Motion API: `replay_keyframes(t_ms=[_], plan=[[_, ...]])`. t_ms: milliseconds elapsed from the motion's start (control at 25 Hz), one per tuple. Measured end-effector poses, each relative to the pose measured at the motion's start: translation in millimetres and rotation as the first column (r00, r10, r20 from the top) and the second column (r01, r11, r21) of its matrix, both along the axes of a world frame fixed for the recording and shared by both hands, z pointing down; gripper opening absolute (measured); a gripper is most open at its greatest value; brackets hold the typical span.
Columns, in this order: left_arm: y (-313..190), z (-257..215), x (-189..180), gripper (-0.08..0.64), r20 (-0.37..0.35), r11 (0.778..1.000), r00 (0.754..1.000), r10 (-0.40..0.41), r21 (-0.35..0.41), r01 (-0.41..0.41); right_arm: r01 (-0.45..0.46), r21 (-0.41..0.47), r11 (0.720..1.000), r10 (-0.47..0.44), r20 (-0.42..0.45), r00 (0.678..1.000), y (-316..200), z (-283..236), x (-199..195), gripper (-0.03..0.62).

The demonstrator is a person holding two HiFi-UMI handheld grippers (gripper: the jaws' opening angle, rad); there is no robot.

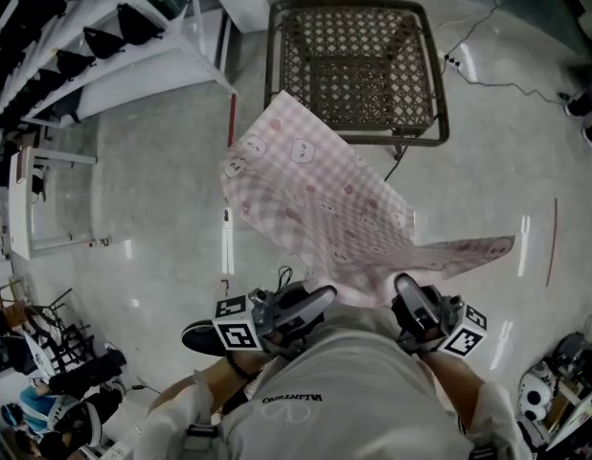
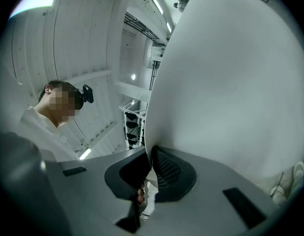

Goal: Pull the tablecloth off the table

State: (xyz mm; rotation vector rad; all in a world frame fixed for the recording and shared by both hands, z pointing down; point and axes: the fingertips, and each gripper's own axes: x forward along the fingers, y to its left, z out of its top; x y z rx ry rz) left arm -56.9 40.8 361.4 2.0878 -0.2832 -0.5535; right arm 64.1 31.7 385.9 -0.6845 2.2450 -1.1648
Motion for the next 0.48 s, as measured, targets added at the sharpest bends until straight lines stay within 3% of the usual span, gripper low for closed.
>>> replay_keyframes(t_ms=[480], plan=[[-8, -2, 11, 0.003, -0.008, 1.0, 1.0, 0.009, 0.005, -0.009, 0.016, -0.025, 1.0, -0.016, 0.003, 1.0, -11, 2, 4, 0.018]])
